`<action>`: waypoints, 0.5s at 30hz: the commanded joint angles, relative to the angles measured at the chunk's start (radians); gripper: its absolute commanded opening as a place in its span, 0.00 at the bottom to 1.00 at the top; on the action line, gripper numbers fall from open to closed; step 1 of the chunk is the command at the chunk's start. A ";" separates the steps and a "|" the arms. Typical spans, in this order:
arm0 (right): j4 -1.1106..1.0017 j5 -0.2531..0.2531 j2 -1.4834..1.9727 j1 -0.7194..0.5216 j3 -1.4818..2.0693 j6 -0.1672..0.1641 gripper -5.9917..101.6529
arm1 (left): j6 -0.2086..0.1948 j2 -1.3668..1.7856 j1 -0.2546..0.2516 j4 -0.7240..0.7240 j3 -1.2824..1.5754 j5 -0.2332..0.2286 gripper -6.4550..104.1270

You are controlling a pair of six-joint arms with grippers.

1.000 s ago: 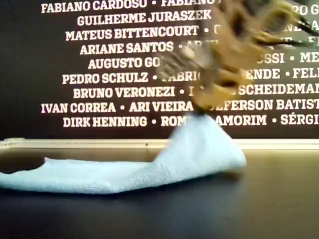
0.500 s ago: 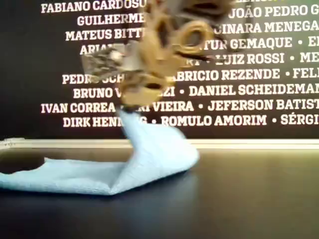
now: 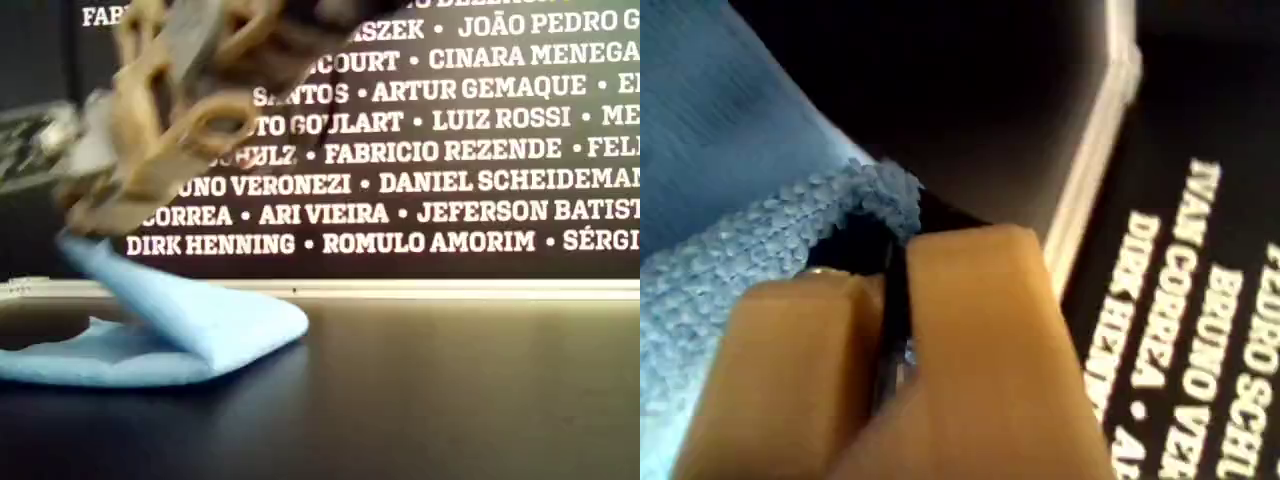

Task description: Fold a cloth

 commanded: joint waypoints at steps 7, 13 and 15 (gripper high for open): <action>-0.037 -0.011 0.000 0.021 -0.095 0.009 0.29 | 0.006 0.014 0.020 0.003 -0.012 -0.002 0.49; -0.018 -0.012 0.028 0.041 -0.095 0.009 0.51 | 0.006 0.014 0.020 0.003 -0.012 -0.002 0.49; -0.017 -0.012 0.052 0.041 -0.092 0.009 0.52 | 0.006 0.014 0.020 0.003 -0.012 -0.002 0.49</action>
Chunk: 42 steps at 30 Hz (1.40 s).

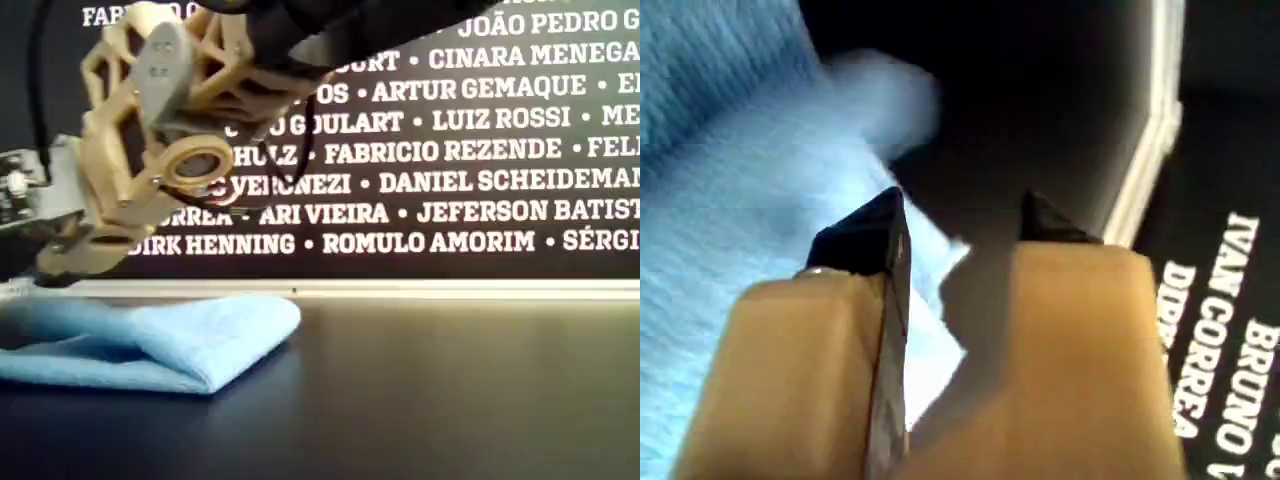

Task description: Fold a cloth

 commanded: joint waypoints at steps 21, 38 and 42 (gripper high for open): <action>0.548 -0.009 1.000 -0.522 0.698 0.005 0.04 | -0.002 0.014 0.017 0.003 -0.012 0.000 0.49; 0.456 0.018 2.545 -0.782 1.770 -0.023 0.04 | -0.008 0.015 0.011 0.003 -0.012 0.000 0.49; 0.382 0.101 2.487 -0.845 1.763 -0.057 0.04 | -0.008 0.015 0.011 0.003 -0.012 0.000 0.49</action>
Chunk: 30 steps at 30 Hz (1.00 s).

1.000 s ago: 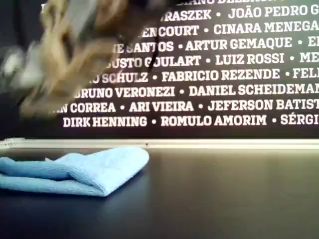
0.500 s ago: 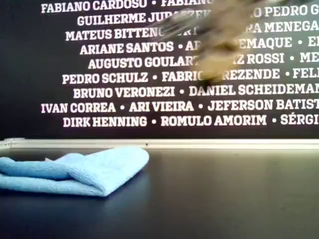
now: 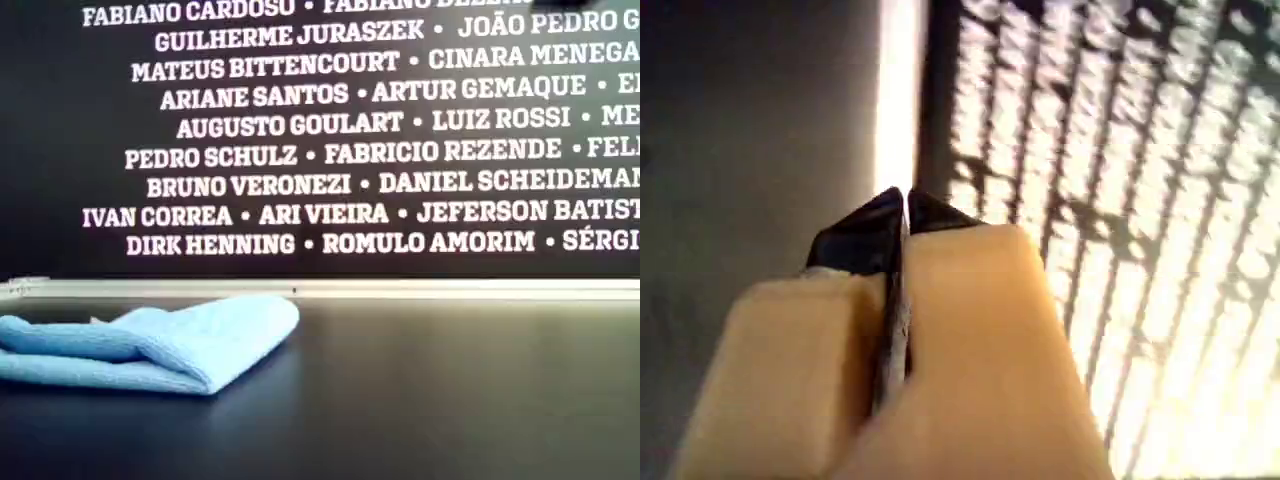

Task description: Fold a cloth

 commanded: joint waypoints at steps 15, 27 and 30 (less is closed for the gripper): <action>-0.512 0.181 0.017 -0.187 0.419 -0.037 0.04 | -0.006 0.018 0.011 0.003 -0.038 -0.015 0.50; -0.802 0.175 0.048 -0.244 0.644 -0.020 0.04 | -0.008 0.029 0.106 0.003 -0.038 -0.012 0.49; -0.801 0.172 0.048 -0.249 0.643 -0.018 0.04 | -0.012 0.029 0.121 0.003 -0.031 0.002 0.49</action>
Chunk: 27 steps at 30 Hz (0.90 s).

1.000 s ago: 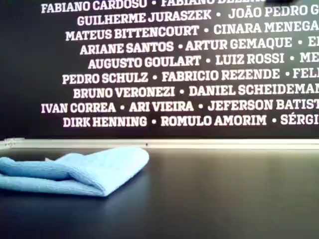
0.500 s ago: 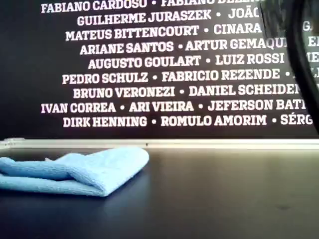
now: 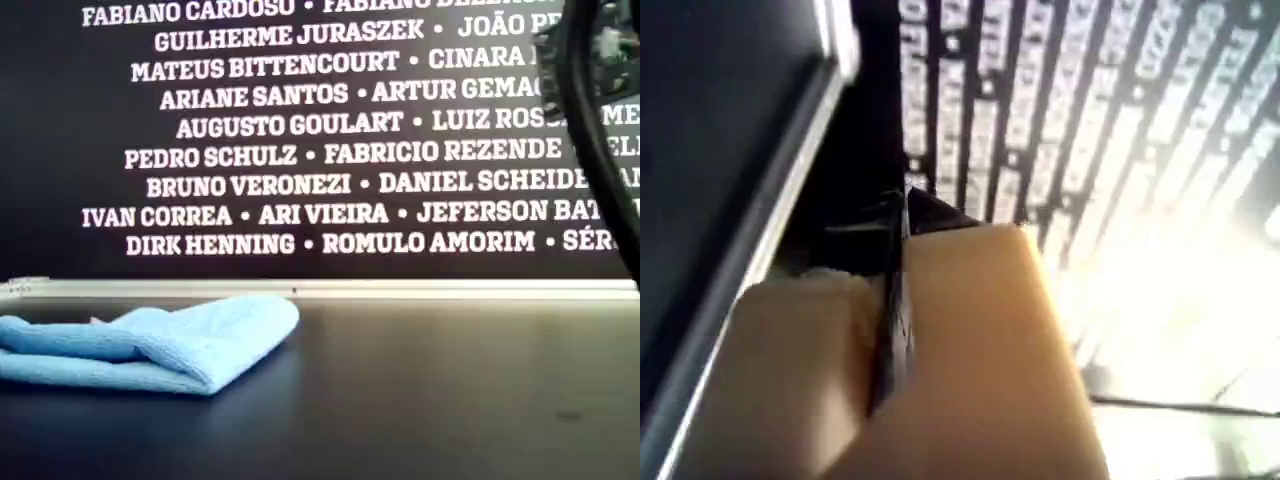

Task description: Fold a cloth

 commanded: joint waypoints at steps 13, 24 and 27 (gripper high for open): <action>0.097 -0.037 0.040 0.006 0.015 0.061 0.04 | -0.202 0.012 0.051 0.164 -0.012 0.051 0.49; 0.328 -0.219 0.041 -0.032 0.015 0.141 0.04 | -0.190 0.014 0.058 0.345 -0.009 0.301 0.49; 0.428 -0.216 0.044 -0.035 0.015 0.140 0.04 | -0.187 0.014 0.123 0.385 -0.009 0.288 0.49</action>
